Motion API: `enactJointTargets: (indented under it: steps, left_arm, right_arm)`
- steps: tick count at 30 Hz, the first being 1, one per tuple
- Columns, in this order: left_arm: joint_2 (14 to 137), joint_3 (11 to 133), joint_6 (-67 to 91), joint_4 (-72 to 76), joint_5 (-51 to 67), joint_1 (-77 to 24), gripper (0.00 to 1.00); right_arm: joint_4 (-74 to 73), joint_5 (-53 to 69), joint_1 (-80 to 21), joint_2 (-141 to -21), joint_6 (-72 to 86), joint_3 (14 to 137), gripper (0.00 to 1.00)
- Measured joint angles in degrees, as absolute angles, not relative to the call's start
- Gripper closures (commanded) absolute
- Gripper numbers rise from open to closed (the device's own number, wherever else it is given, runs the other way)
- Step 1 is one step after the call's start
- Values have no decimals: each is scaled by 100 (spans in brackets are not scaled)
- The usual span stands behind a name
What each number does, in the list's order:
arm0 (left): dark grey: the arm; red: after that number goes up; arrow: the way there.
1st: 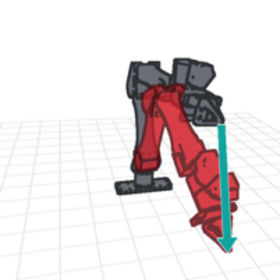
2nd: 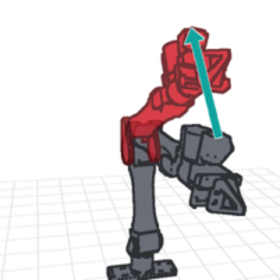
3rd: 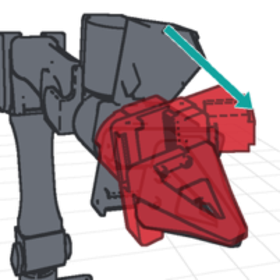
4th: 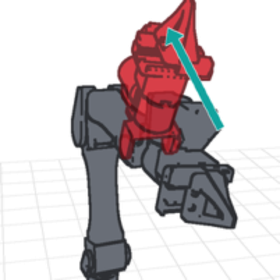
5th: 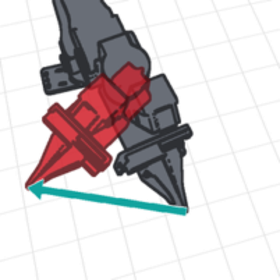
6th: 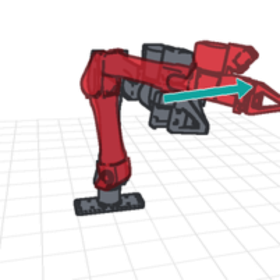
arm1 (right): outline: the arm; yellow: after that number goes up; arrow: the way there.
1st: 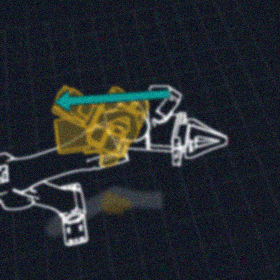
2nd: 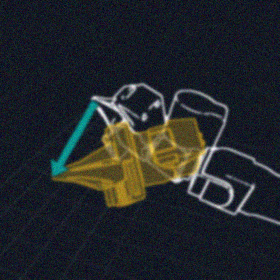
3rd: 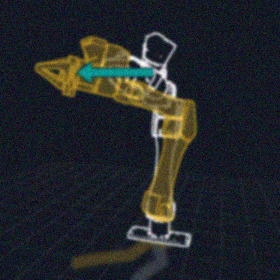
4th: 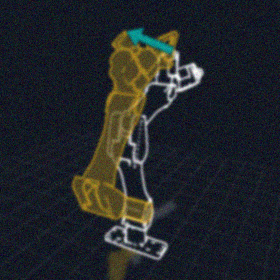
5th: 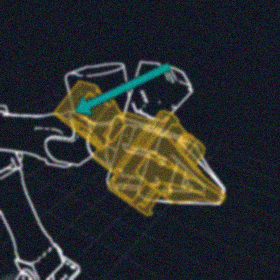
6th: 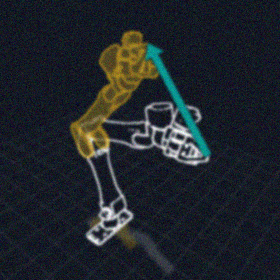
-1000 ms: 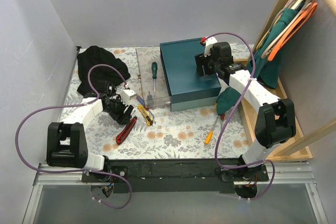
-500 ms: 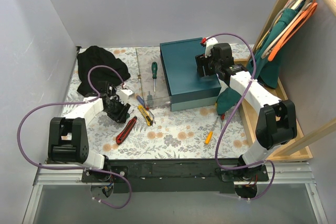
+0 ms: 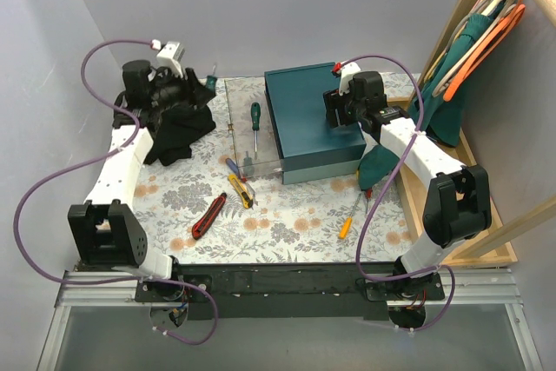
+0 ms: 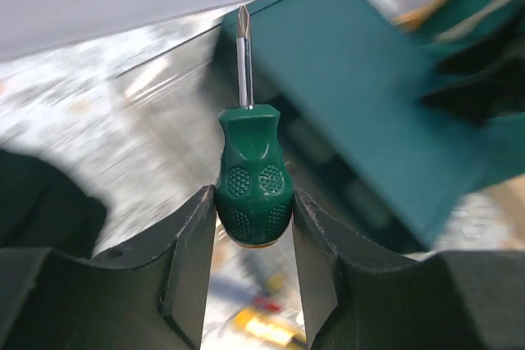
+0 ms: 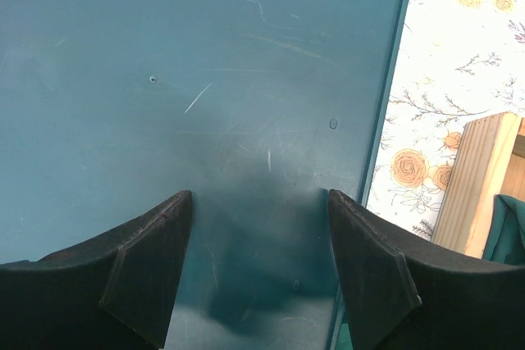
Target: Sort the tools into containers
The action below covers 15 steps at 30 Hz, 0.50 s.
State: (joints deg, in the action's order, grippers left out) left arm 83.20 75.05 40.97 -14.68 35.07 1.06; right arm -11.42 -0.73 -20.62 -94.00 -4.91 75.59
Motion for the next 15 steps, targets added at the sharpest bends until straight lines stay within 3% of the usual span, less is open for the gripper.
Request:
enactJointTargets:
  steps: [4,5,7,8,10,15]
  left_arm:
    - [9113,8248,5033,-1085,4423,-296,95]
    - [9290,8311,5166,-1059,4517,-370,87]
    - [9671,8342,5404,-1070,4630,-545,52]
    - [9891,8342,5509,-1140,4668,-628,47]
    - [10134,8337,5623,-1264,4648,-738,41]
    - [10180,8353,5854,-1411,4305,-766,36]
  right_arm:
    - [-1146,-73,-2062,-9402,-491,7564,25]
    - [-1146,-73,-2062,-9402,-493,7564,25]
    - [-1146,-73,-2062,-9402,-493,7564,25]
    - [-1146,-73,-2062,-9402,-495,7564,25]
    - [-1146,-73,-2062,-9400,-495,7564,26]
    - [-1175,-99,-2062,-9327,-552,7526,25]
